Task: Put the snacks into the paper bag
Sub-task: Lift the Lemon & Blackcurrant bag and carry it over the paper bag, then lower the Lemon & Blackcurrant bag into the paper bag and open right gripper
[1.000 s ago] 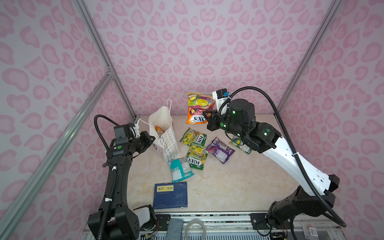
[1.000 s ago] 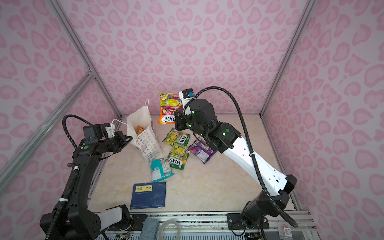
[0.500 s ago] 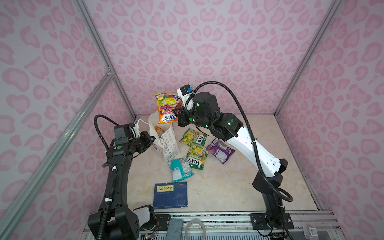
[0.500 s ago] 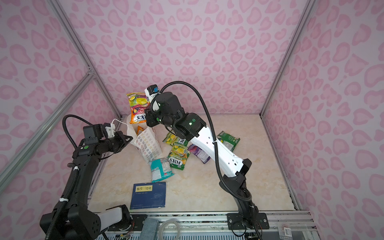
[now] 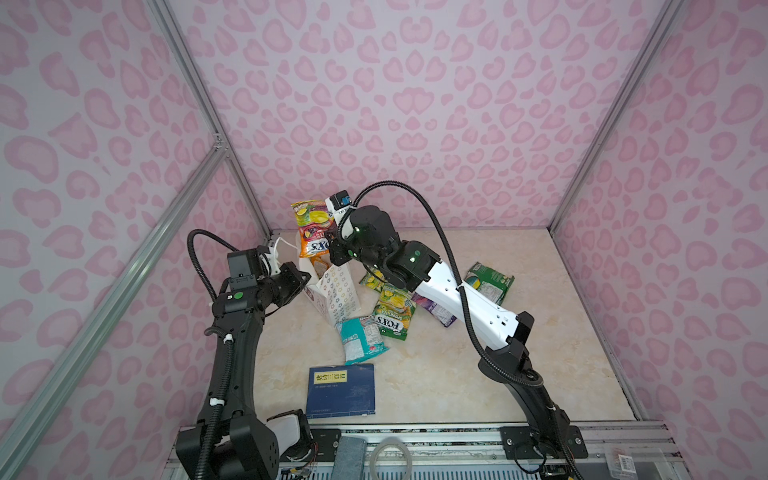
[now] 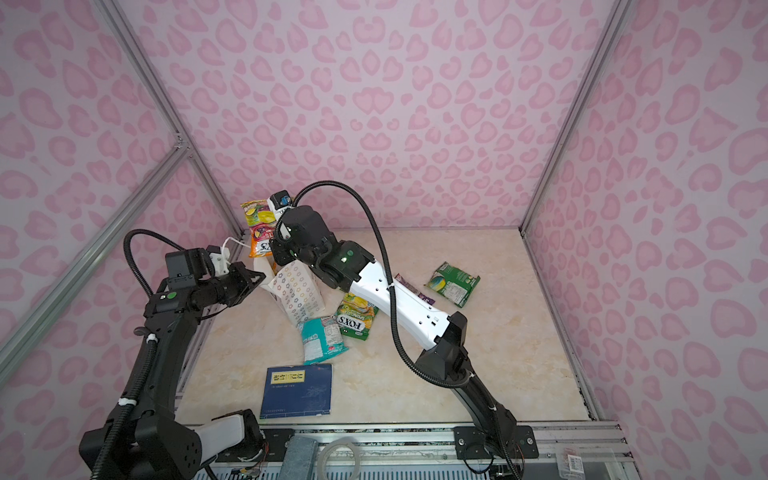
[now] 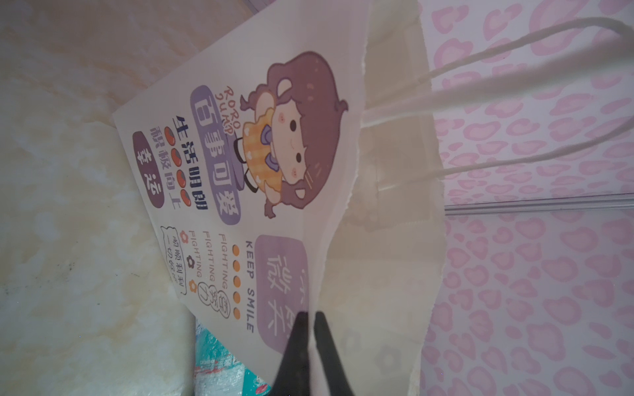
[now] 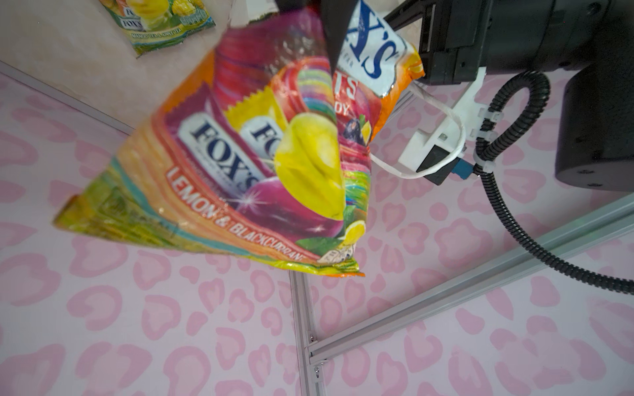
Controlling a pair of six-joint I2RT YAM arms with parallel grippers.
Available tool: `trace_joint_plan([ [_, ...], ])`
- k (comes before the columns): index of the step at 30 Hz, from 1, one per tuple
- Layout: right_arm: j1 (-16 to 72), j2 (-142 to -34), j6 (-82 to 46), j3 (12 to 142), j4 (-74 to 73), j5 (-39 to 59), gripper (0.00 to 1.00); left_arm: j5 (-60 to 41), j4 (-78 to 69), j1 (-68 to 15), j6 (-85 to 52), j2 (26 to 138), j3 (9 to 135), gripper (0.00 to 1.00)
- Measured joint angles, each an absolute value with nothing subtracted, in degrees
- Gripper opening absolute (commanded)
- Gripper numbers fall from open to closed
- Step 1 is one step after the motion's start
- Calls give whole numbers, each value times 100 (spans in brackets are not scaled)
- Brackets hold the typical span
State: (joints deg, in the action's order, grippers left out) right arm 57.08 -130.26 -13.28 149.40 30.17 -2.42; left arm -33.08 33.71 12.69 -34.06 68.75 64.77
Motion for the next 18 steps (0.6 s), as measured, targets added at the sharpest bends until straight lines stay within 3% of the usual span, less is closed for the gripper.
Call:
trace_joint_plan([
  [12, 5739, -13795, -1155, 15251, 2606, -617, 1, -3315, 3374, 1269, -3409, 6847, 6475, 7],
  [18, 5769, -13885, -1135, 15286, 2571, -644, 24, -3317, 3374, 1269, -3413, 6842, 6475, 7],
])
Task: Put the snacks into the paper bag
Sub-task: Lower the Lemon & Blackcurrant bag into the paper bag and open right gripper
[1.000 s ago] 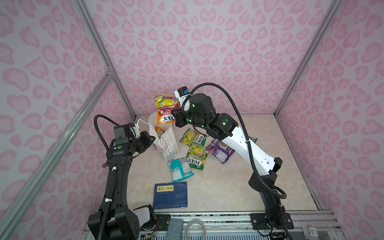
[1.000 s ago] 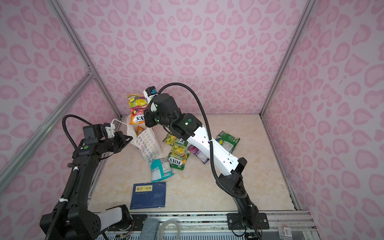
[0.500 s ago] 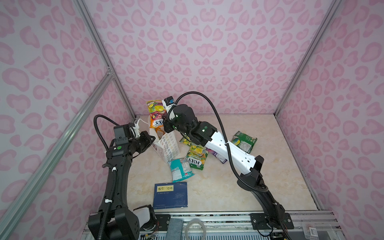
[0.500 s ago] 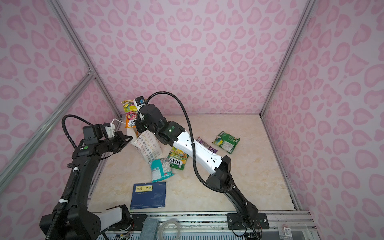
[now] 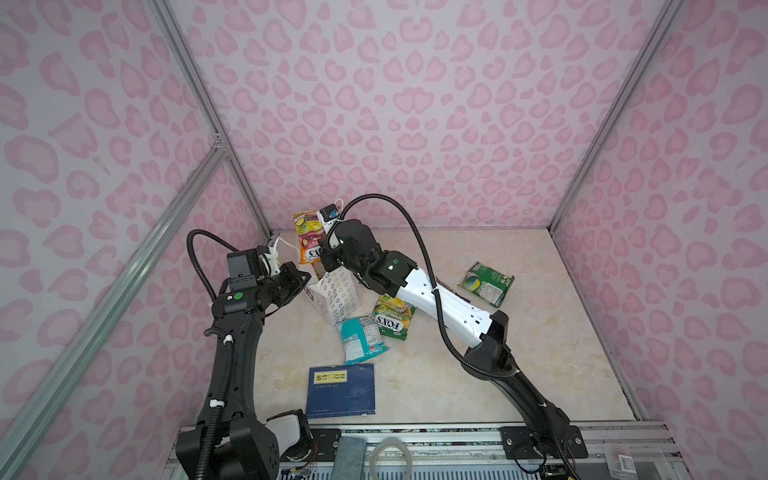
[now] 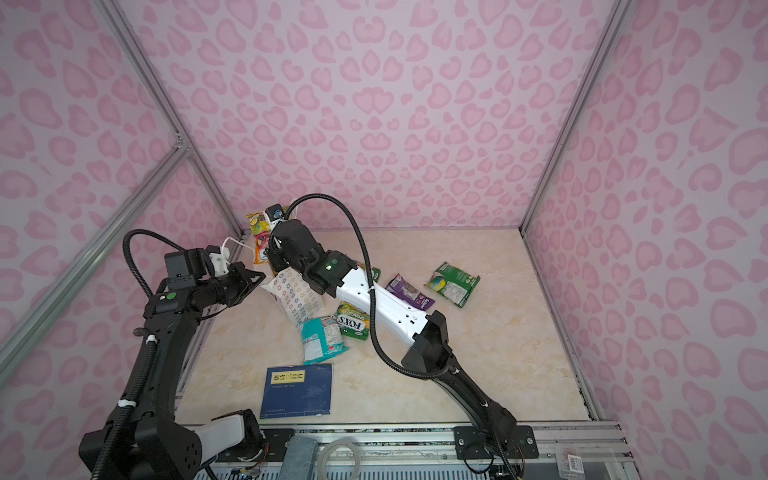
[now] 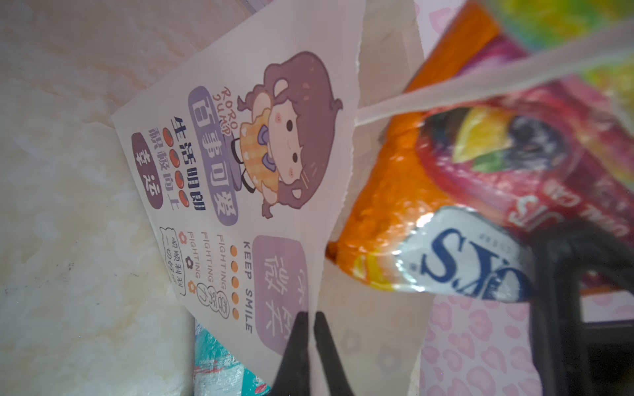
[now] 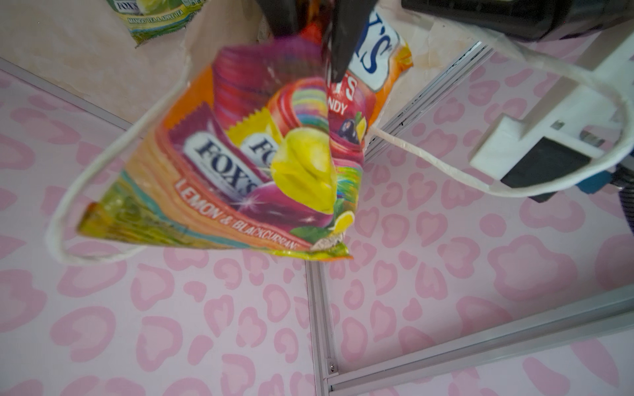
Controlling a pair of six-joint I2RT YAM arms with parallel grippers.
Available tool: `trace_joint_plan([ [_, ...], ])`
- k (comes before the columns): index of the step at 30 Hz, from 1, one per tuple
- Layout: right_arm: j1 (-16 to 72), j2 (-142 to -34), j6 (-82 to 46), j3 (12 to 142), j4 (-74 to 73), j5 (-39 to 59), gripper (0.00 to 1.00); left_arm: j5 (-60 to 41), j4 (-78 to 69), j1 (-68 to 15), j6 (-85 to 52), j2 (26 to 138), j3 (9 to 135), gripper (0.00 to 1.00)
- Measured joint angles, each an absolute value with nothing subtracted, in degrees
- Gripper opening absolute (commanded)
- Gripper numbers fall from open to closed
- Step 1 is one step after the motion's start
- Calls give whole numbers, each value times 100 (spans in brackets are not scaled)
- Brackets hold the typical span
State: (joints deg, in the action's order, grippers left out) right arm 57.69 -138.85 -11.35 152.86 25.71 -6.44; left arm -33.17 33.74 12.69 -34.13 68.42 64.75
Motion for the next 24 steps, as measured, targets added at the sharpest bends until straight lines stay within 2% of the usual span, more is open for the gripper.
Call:
trace_joint_plan([
  [11, 5771, -13839, -1111, 15290, 2355, -639, 37, -3321, 3336, 1269, -3448, 6842, 6475, 7],
  [19, 5841, -13229, -1094, 15270, 2593, -615, 62, -3319, 3336, 1269, -3446, 6842, 6475, 7],
  [24, 5850, -12466, -1098, 14420, 2897, -766, 71, -3315, 3336, 1269, -3444, 6842, 6475, 7],
])
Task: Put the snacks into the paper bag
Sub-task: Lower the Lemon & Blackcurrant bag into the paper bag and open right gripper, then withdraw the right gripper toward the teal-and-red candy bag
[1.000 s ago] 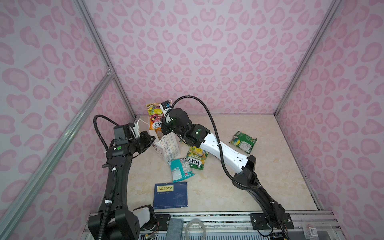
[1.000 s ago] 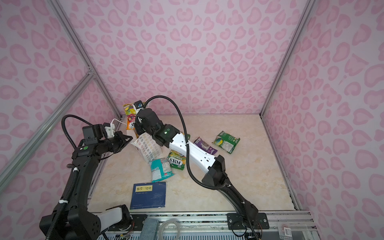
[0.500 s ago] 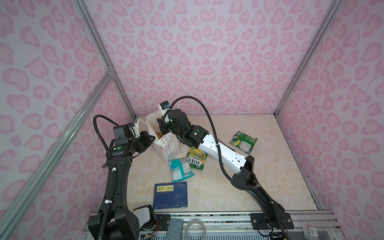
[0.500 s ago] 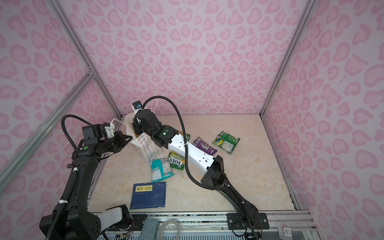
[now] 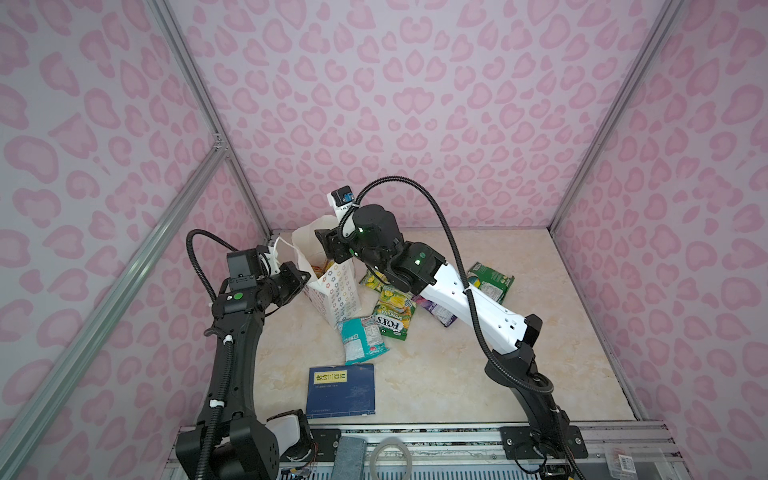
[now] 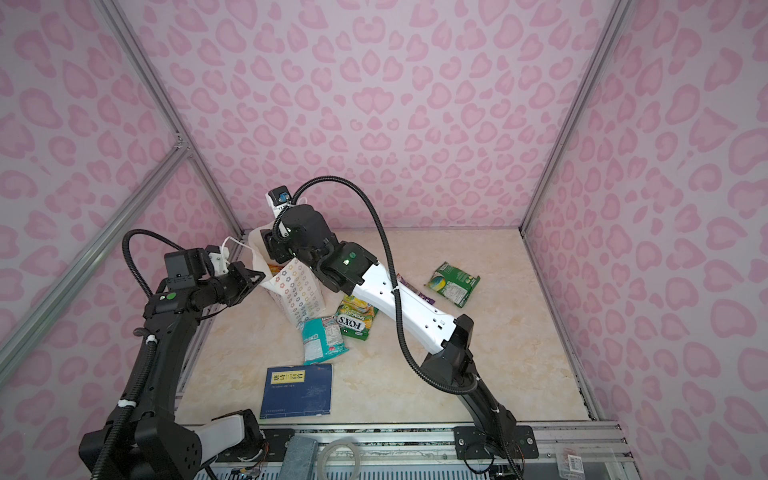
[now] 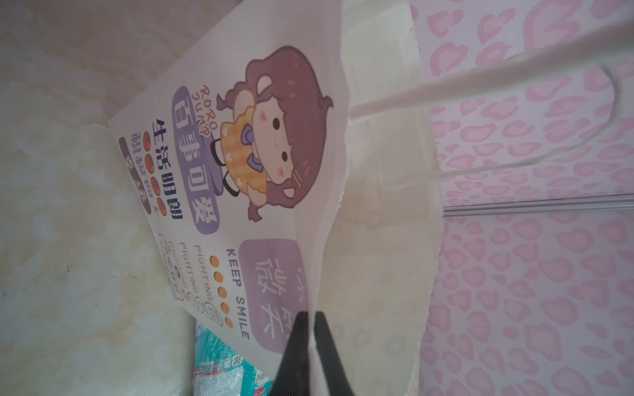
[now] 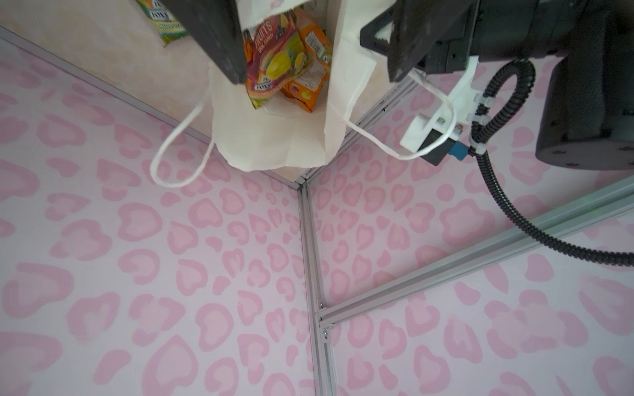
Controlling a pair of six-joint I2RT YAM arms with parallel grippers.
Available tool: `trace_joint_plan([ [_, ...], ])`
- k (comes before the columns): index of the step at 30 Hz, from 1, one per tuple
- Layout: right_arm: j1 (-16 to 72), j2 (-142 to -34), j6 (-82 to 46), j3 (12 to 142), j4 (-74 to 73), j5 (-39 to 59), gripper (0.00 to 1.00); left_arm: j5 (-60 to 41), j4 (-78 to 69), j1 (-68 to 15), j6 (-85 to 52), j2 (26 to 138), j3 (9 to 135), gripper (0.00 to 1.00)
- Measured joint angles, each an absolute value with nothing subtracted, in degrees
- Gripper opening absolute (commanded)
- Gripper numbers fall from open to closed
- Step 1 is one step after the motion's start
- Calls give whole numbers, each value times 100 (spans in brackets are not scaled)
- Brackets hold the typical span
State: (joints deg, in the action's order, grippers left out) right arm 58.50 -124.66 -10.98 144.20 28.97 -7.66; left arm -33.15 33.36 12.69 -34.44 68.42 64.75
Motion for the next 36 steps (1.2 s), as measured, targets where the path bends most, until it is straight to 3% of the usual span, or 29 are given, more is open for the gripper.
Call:
trace_joint_plan([
  [10, 5850, -10409, -1203, 11061, 2814, -969, 93, -3312, 3339, 1269, -3444, 6849, 6475, 7],
  [13, 5850, -9793, -1323, 9992, 2589, -1033, 95, -3304, 3339, 1269, -3444, 6849, 6475, 7],
  [24, 5839, -9098, -2202, 7065, 1879, -563, 86, -3304, 3336, 1273, -3441, 6877, 6475, 7],
  [36, 5850, -10477, -2897, 6729, 1107, 668, 81, -3306, 3334, 1273, -3441, 6899, 6475, 7],
])
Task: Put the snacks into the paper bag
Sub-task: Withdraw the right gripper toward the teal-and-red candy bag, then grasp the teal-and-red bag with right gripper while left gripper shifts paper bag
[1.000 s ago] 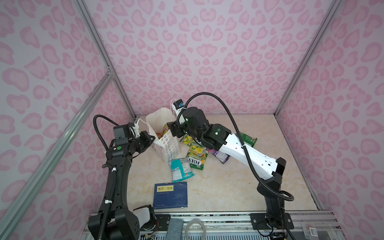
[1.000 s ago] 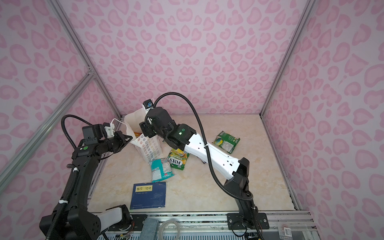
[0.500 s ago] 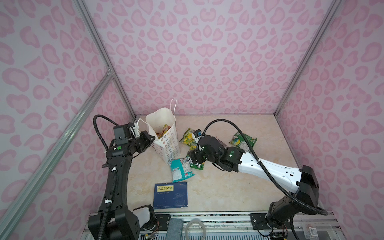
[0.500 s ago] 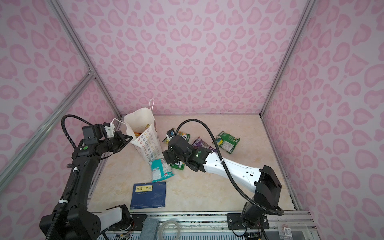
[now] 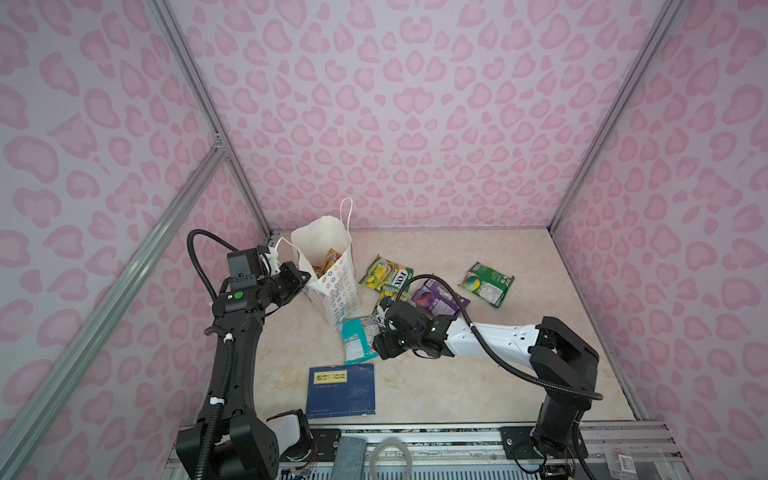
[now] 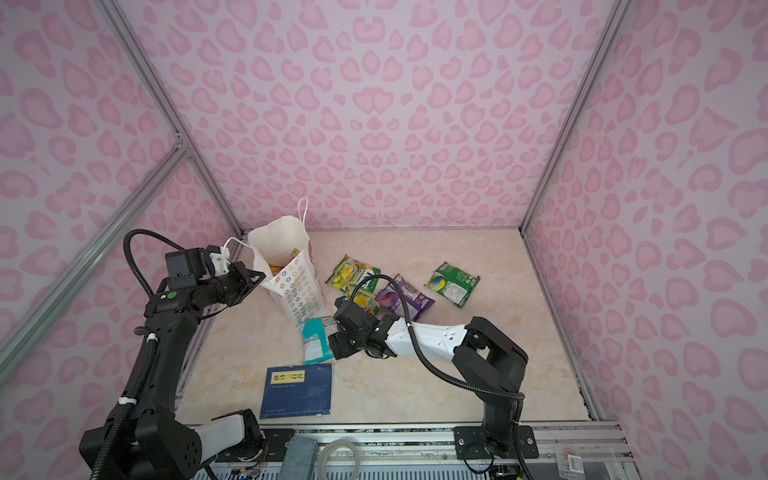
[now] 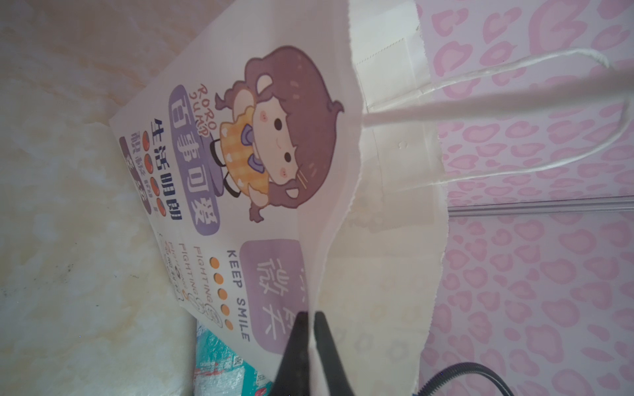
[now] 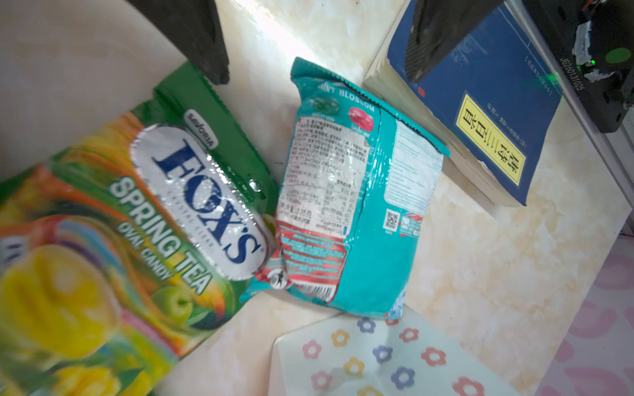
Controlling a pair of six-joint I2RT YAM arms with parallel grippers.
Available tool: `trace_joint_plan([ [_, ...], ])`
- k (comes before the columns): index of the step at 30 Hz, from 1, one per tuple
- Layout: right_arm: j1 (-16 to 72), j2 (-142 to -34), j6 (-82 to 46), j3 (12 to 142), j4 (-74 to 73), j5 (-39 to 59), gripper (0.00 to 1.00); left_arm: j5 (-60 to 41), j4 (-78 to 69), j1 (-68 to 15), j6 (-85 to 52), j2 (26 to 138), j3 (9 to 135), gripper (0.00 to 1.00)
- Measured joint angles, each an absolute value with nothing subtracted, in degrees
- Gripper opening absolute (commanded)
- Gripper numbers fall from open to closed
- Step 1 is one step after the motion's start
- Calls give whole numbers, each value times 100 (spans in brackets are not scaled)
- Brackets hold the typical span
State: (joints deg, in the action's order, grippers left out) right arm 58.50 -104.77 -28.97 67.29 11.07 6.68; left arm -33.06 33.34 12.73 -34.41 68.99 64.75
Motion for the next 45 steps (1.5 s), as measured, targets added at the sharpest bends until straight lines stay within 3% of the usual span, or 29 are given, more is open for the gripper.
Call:
trace_joint_plan([
  [4, 5850, -10940, -2985, 6855, 1026, 930, 77, -3308, 3334, 1273, -3441, 6899, 6475, 7],
  [7, 5850, -11172, -3015, 6943, 974, 1044, 67, -3306, 3334, 1273, -3439, 6899, 6475, 7],
  [10, 5839, -11360, -3046, 7015, 854, 1175, 51, -3308, 3334, 1273, -3439, 6899, 6475, 7],
  [15, 5778, -11426, -3087, 6989, 670, 1378, 15, -3306, 3334, 1273, -3437, 6910, 6475, 7],
  [18, 5660, -11301, -3114, 6829, 534, 1461, 0, -3317, 3336, 1258, -3430, 6958, 6486, 7],
  [39, 3977, -9924, -3599, 5063, 248, 989, 0, -3441, 3540, -906, -3559, 7889, 7430, 7],
  [45, 3721, -9275, -3706, 4788, 480, 690, 0, -3586, 3623, -1041, -3540, 7907, 7500, 7],
])
